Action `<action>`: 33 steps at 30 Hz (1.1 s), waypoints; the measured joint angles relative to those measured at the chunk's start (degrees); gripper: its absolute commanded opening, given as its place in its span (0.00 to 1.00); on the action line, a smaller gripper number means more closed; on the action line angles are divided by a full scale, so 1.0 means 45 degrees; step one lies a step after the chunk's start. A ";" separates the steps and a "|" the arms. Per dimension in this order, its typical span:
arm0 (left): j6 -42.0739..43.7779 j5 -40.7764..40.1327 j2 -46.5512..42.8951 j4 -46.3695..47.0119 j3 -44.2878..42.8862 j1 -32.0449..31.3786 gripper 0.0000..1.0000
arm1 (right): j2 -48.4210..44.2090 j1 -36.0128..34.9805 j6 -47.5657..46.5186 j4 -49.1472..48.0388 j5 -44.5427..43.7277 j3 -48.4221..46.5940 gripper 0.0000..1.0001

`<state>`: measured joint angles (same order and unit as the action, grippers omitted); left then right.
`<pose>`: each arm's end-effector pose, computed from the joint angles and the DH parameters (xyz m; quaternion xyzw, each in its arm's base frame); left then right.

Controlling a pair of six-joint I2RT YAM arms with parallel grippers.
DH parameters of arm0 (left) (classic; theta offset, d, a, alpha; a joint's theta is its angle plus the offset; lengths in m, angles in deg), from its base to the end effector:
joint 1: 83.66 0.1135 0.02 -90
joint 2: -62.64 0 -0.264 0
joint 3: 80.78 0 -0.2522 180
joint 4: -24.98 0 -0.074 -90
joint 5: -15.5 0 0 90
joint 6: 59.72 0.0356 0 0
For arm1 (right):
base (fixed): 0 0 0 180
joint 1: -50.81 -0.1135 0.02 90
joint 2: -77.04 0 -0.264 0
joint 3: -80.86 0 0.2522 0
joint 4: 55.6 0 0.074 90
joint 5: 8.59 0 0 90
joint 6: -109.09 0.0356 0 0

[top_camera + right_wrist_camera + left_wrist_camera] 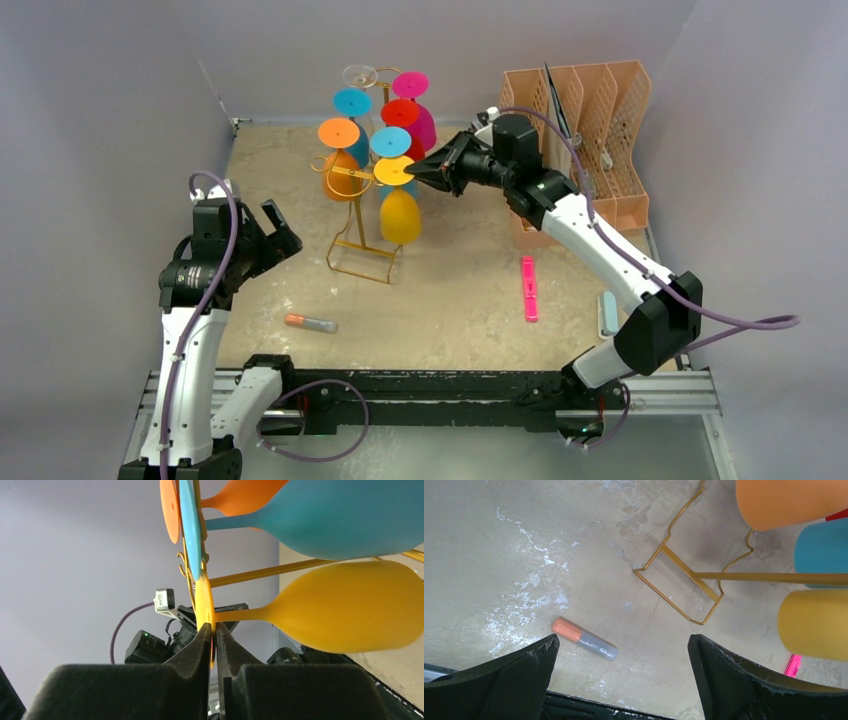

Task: Take the wine glass off the wine glass rack
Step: Pick up the wine glass from the wine rack.

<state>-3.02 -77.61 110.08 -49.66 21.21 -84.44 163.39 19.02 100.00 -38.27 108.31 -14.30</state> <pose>0.1373 0.0001 0.3600 -0.2679 0.8806 -0.0904 0.3802 0.2950 0.2018 0.3999 0.1682 0.7333 0.6260 0.2050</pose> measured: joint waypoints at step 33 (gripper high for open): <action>-0.0107 0.0947 -0.0583 -0.0063 0.0248 0.0000 0.98 | -0.2127 0.0345 -0.0967 0.0097 0.0855 0.2064 0.00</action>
<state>-3.50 -73.35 107.46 -49.94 22.33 -84.44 153.81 20.57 95.65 -37.83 112.16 -5.01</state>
